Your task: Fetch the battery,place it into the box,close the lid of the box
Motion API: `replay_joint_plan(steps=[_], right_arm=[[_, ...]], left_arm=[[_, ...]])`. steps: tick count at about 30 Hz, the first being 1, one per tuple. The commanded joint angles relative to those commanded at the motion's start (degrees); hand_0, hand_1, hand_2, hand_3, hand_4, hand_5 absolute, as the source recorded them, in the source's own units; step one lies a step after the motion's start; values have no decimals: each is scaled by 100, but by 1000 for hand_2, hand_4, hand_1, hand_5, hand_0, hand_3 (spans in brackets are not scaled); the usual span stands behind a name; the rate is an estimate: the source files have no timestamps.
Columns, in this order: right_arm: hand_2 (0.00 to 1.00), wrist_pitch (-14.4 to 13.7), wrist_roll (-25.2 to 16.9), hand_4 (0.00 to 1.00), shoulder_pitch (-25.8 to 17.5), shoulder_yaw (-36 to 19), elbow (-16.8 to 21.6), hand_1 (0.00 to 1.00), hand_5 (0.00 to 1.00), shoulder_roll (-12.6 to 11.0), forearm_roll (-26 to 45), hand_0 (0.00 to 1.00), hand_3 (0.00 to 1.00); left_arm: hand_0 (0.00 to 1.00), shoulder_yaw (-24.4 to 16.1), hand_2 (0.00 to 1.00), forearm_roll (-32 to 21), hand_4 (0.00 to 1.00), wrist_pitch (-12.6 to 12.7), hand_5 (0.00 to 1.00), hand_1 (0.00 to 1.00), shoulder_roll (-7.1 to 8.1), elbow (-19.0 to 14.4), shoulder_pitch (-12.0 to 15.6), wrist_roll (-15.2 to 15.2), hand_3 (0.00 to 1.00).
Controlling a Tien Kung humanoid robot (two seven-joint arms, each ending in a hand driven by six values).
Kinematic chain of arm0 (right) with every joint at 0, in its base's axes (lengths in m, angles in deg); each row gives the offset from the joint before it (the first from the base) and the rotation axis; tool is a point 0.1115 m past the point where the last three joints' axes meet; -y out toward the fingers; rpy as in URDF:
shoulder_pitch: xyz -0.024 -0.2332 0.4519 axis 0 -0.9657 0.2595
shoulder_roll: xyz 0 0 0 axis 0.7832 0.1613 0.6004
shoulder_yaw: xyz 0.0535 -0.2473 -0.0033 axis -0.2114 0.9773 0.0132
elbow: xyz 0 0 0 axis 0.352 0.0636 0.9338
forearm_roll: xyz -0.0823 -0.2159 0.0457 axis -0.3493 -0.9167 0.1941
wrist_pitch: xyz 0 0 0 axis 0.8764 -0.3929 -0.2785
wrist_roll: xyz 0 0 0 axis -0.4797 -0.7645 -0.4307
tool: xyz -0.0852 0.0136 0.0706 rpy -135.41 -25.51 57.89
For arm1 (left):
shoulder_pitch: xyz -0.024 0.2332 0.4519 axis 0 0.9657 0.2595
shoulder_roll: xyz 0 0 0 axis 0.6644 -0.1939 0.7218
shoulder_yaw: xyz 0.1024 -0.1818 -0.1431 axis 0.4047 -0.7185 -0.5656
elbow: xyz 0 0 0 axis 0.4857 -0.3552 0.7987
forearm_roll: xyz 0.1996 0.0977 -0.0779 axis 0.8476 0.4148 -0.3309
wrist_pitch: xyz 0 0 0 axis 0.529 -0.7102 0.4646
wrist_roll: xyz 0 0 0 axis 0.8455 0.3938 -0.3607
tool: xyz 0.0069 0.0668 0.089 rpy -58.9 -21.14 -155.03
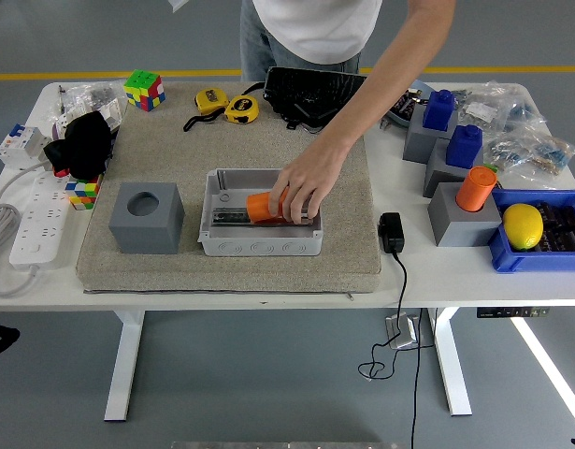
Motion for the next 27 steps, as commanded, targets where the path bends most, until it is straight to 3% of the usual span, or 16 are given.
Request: replay_joint_plan(steps=[27], right_arm=[[746,0,-6,998,-101,-285,0,803,998,77,-157,881,776]], left_arm=[[813,6,776,139,998,24,976,815,11,-20,-34,-45,774]])
